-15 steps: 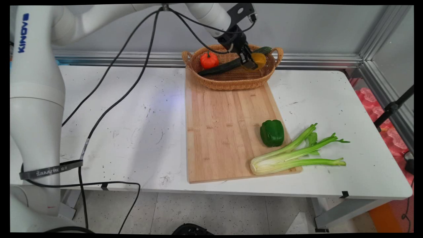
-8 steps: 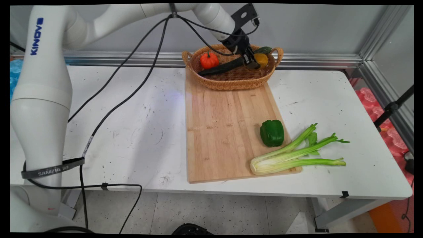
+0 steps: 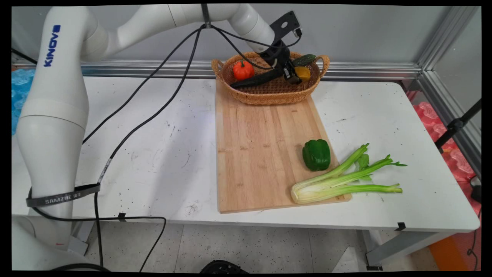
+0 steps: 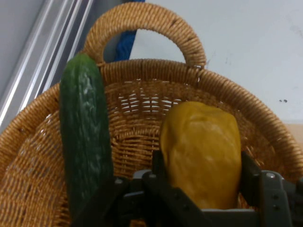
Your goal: Place the picked object in the vegetable basket
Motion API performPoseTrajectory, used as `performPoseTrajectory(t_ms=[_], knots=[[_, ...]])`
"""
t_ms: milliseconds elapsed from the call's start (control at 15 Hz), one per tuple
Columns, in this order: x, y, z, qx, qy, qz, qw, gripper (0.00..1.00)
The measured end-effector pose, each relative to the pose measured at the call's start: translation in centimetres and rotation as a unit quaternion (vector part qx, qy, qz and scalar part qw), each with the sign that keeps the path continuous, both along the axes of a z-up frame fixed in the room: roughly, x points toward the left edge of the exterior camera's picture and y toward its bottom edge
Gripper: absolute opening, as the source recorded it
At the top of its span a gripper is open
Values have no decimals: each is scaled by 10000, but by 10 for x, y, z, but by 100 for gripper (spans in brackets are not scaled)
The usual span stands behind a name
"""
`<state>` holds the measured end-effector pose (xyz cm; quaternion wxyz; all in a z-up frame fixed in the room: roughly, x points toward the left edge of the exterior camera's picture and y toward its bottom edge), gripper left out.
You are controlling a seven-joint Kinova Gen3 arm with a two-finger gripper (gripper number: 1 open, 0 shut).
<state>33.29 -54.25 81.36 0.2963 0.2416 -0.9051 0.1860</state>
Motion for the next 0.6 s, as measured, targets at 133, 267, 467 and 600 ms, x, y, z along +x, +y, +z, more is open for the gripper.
performPoseTrajectory(t_ms=[133, 267, 467, 600], knots=[[0, -2, -5, 18, -12, 11, 10000, 0], [0, -4, -8, 37, -23, 18, 10000, 0], [0, -5, -13, 67, -33, 27, 10000, 100], [-1, -6, -14, 76, -31, 33, 10000, 100]])
